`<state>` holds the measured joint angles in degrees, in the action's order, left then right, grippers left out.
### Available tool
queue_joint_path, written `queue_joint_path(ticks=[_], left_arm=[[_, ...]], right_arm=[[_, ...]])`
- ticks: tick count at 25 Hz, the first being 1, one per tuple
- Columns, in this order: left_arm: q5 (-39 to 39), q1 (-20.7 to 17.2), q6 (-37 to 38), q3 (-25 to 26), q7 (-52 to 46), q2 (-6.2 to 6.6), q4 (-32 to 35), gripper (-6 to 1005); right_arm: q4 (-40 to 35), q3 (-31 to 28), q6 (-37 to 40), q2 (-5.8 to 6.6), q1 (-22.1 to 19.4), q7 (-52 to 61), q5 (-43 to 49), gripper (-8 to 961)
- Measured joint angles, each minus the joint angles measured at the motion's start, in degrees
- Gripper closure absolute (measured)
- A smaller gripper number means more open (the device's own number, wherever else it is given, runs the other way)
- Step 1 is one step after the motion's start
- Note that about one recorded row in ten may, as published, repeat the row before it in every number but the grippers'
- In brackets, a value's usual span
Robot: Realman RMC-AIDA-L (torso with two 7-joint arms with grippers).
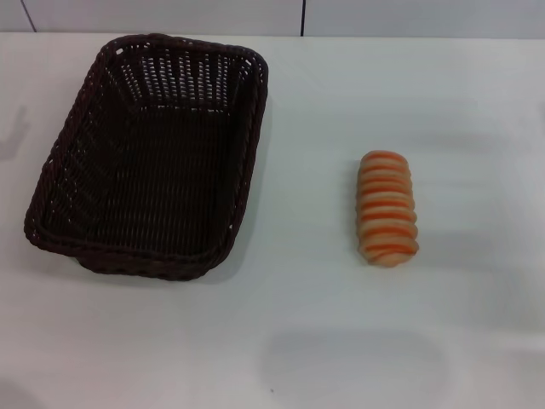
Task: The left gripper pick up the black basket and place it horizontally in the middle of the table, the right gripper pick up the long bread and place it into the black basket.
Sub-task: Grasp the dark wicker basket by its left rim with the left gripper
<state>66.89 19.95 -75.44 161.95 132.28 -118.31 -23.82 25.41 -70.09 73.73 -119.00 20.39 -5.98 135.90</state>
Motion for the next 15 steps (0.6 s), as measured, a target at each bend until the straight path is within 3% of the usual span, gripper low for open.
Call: queue_joint_path(ticks=[15], left_arm=[[0.00, -0.09, -0.14, -0.14, -0.01, 0.02, 0.09, 185]], right_arm=[[-0.01, -0.04, 0.00, 0.00, 0.01, 0.06, -0.03, 239]])
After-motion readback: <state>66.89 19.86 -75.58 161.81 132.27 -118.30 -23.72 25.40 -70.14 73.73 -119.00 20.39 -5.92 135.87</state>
